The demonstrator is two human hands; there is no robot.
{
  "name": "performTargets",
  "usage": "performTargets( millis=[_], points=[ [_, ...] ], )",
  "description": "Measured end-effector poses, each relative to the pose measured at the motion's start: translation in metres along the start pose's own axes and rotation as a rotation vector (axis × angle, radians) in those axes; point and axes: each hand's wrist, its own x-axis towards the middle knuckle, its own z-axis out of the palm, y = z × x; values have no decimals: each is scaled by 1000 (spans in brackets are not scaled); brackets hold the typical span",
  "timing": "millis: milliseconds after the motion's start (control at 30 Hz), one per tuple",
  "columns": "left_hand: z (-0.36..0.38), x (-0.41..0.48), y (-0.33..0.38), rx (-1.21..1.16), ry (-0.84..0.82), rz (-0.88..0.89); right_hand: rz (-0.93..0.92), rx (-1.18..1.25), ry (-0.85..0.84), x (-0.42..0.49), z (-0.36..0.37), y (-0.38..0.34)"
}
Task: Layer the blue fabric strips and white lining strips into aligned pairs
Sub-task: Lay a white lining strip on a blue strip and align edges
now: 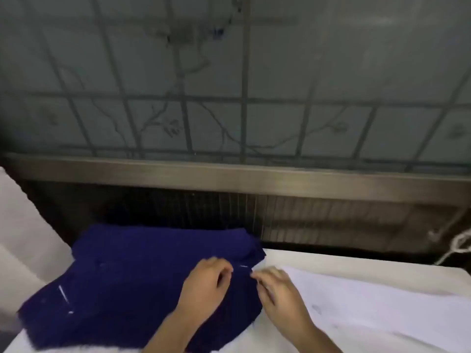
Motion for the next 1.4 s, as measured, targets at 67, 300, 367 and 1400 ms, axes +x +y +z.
performTargets(
  millis=[67, 300, 367, 1400],
  points=[
    [13, 20, -5, 60, 87, 44, -81, -121, 21, 27, 17, 8],
    [43, 68, -29, 281, 177, 96, -281, -457, 126, 98, 63, 32],
    [43, 69, -30, 253, 218, 102, -322, -478, 193, 103, 64, 34],
    [32, 37, -46, 318, 448, 81, -134, -123, 268, 96, 44, -4]
  ],
)
